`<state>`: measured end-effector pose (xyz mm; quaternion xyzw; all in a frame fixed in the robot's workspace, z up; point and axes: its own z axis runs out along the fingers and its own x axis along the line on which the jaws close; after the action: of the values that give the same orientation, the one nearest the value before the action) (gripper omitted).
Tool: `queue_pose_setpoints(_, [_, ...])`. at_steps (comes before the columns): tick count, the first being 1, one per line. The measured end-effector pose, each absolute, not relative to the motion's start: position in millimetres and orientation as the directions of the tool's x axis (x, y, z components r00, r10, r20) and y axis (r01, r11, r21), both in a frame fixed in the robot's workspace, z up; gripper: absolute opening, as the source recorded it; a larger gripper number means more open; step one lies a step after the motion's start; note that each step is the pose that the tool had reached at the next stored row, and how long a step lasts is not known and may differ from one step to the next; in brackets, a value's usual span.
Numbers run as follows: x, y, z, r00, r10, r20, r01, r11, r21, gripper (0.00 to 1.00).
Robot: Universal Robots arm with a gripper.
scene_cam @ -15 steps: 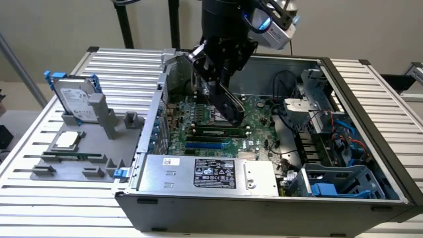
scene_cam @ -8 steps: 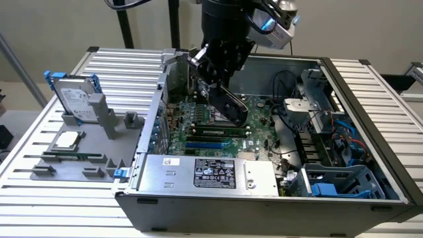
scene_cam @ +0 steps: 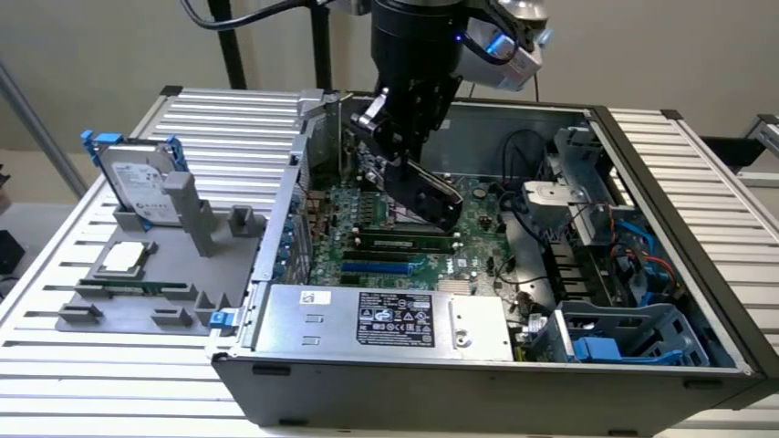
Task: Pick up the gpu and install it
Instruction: 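Insert the gpu into the slot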
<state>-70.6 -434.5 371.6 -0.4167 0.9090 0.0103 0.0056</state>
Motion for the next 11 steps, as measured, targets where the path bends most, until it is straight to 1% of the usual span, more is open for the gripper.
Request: queue_pose_setpoints(11, [-70.6, -434.5, 365.6, -0.490, -0.872, -0.023, -0.872, 0.490, 0.009, 0.00])
